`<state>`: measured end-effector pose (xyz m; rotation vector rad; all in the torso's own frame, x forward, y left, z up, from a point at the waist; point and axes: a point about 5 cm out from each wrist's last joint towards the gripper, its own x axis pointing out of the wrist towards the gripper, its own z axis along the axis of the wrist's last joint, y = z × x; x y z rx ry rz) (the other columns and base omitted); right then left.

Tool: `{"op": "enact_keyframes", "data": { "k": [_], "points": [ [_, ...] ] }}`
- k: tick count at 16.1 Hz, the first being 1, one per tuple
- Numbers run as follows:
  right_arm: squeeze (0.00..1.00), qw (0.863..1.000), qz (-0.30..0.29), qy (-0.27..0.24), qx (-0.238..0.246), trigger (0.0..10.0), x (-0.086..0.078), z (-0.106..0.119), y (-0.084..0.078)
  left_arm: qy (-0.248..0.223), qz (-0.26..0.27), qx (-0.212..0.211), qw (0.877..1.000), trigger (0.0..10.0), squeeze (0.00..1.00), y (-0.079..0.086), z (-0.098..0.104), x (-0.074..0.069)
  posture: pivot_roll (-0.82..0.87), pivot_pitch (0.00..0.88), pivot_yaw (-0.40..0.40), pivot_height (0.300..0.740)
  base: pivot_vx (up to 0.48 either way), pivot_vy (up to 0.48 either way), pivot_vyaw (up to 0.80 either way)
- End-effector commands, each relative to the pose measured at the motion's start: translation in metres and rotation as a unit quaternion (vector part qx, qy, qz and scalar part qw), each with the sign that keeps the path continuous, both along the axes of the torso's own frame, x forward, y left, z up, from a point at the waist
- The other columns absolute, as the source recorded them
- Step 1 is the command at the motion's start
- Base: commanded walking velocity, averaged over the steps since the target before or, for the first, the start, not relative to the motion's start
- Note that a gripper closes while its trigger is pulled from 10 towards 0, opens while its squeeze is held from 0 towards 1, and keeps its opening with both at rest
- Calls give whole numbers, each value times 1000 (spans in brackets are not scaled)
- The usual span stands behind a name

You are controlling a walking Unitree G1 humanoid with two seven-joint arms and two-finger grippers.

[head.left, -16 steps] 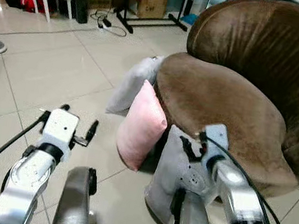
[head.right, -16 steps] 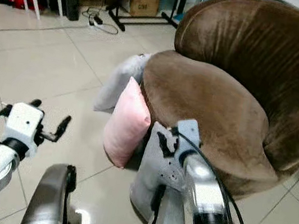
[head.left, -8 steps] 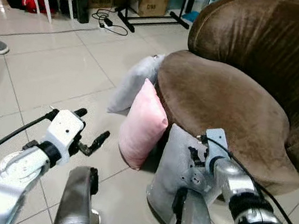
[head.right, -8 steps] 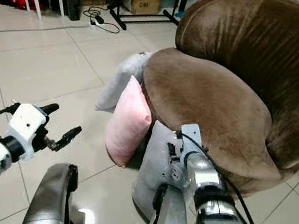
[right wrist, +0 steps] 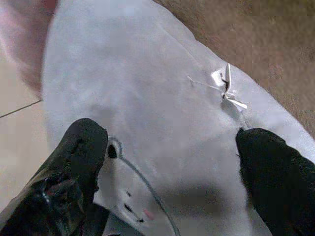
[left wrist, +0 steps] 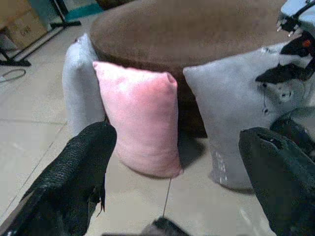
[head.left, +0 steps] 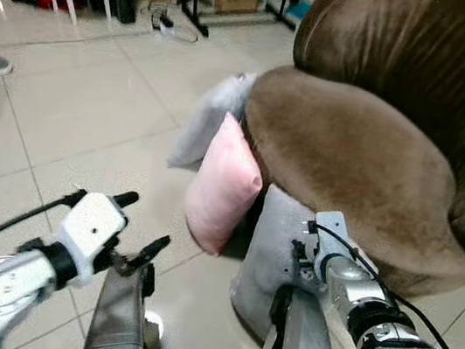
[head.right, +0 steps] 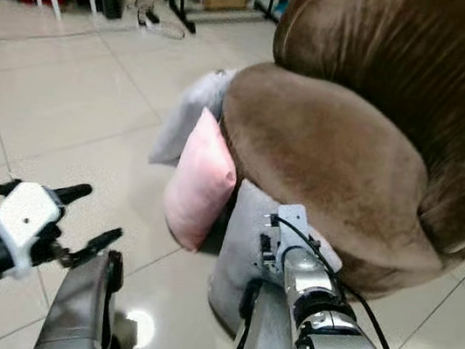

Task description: Move the pillow to the sofa from floor

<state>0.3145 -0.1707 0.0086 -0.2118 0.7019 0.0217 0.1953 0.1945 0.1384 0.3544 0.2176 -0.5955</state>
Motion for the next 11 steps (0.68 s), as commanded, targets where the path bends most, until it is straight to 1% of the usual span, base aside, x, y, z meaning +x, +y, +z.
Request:
{"op": "enact_keyframes", "data": {
  "k": [1,3,5,6,7,8,9,11],
  "points": [
    [0,1000,-18,-10,-4,10000,3,3,-2,-1,0,5,1000,10000,0,3,7,-2,229,145,-34,492,0,0,0],
    [0,998,-32,-30,-36,10000,6,7,-3,-3,3,17,1000,10000,0,7,19,-9,274,199,-29,492,0,0,0],
    [0,997,-29,-30,-60,10000,5,6,-2,1,4,26,1000,10000,0,9,24,-15,289,223,-23,492,0,0,0],
    [0,998,-31,-30,-55,7961,5,5,1,7,3,29,1000,10000,0,10,25,-19,288,228,-21,492,0,0,0],
    [0,998,-32,-29,-53,5647,4,5,2,10,3,30,1000,10000,0,10,25,-21,285,229,-20,492,0,0,0],
    [0,998,-29,-29,-43,0,4,4,6,15,2,30,999,10000,0,9,26,-24,285,225,-21,492,0,0,0],
    [0,998,-20,-31,-42,0,3,2,10,19,2,27,999,10000,0,7,27,-28,284,218,-20,492,0,0,0],
    [0,999,-17,-32,-38,0,2,1,13,26,-2,19,999,10000,0,3,28,-31,279,210,-18,492,0,0,0]
  ]
}}
